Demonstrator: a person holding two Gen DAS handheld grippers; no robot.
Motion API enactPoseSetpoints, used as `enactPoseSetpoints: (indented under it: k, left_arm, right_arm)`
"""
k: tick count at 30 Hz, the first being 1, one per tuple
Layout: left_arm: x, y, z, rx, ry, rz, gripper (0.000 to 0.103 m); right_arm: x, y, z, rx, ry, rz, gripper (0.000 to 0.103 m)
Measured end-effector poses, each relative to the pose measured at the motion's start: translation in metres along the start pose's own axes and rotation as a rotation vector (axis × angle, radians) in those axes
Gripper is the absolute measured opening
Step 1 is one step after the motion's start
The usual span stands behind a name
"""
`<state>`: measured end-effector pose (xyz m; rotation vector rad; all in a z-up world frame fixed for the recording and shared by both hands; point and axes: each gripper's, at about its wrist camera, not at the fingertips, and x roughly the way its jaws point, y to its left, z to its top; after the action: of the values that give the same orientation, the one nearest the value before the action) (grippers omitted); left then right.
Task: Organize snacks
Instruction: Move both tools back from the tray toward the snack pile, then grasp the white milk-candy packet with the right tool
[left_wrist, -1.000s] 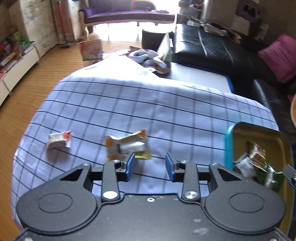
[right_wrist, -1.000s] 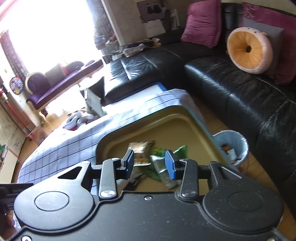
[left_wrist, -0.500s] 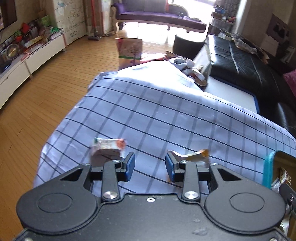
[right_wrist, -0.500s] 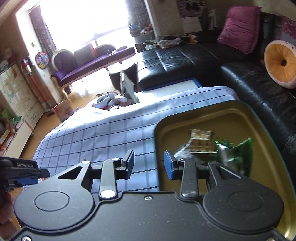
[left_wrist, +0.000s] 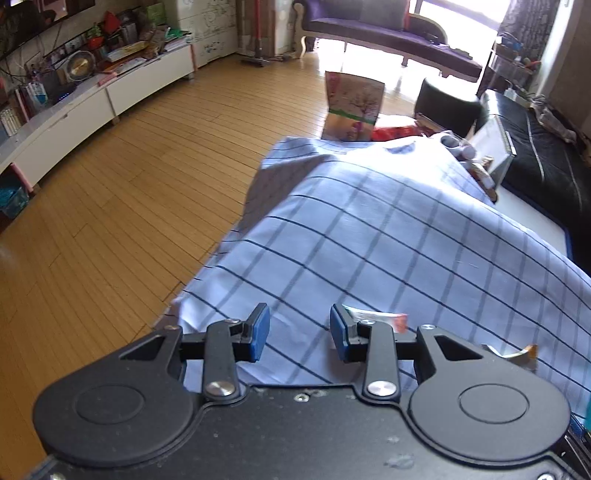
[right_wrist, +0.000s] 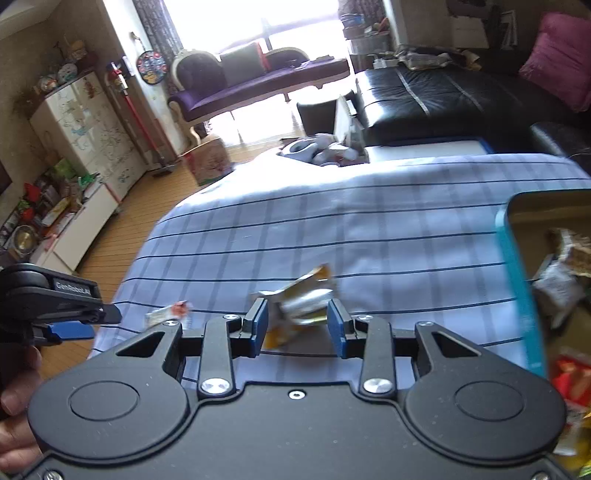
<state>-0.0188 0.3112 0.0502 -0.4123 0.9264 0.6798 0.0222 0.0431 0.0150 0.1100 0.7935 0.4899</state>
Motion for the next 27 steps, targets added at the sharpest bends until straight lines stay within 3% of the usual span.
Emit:
enactPoseSetpoints:
  k: [10, 15, 20, 27]
  left_arm:
    - [0.020, 0.053, 0.012, -0.061, 0.043, 0.028, 0.037]
    - [0.020, 0.076, 0.016, -0.111, 0.048, 0.020, 0.036]
    - [0.022, 0.087, 0.018, -0.153, 0.064, 0.013, 0.035]
    - [0.021, 0.067, 0.016, -0.089, 0.057, 0.005, 0.035]
  right_arm:
    - [0.040, 0.074, 0.001, -0.128, -0.033, 0.053, 0.045]
    - [0.072, 0.099, 0.005, -0.178, 0.034, 0.104, 0.041]
    - [0.087, 0.111, -0.007, -0.302, 0.079, 0.059, 0.037]
    - [0.053, 0.090, -0.033, -0.445, 0.071, -0.023, 0.031]
